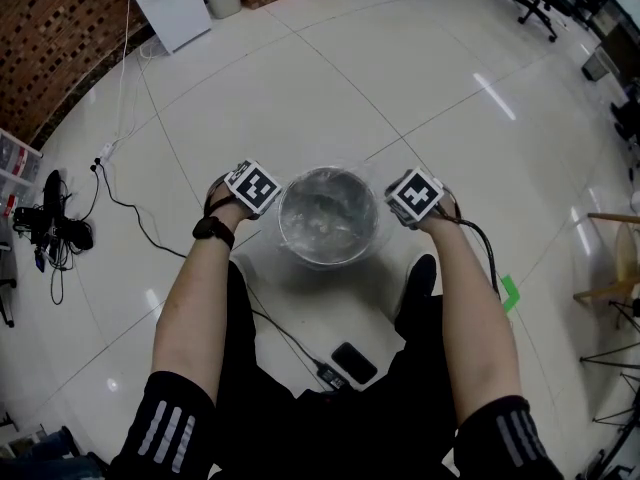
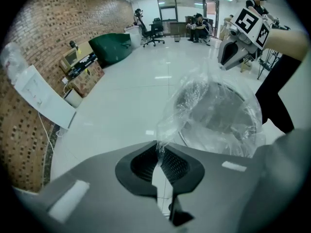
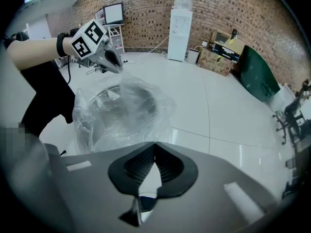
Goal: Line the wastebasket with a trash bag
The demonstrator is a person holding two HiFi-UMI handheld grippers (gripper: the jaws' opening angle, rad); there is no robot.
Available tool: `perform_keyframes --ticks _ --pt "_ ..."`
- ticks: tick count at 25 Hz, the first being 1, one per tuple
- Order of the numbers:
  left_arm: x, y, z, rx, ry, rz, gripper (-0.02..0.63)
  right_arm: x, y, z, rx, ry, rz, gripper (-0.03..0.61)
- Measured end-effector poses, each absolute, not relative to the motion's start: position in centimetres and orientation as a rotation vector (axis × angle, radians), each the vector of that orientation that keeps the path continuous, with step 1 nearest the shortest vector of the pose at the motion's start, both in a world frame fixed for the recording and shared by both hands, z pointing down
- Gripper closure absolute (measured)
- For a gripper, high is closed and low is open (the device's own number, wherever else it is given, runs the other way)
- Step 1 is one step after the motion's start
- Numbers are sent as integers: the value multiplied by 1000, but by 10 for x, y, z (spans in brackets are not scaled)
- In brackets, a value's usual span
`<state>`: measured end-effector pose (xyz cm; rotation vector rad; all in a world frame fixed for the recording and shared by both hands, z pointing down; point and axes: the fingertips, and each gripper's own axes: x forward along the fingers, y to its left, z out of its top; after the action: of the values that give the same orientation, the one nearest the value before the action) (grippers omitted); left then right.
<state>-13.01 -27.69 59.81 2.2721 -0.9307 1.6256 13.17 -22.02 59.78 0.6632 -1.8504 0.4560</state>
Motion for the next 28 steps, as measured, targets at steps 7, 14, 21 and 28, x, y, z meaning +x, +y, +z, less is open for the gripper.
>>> perform_keyframes --ticks 7,14,21,28 --pt "-131 -290 597 2297 -962 1623 620 134 -235 598 729 -1874 461 571" --pt "-134 -296 641 2242 -923 1659 620 143 -242 628 773 -1856 497 571" --pt "-149 -280 697 2110 -820 1605 620 151 -238 673 747 -1831 573 571" --pt "-147 -282 711 2090 -798 1610 620 147 -229 703 634 -1769 532 571"
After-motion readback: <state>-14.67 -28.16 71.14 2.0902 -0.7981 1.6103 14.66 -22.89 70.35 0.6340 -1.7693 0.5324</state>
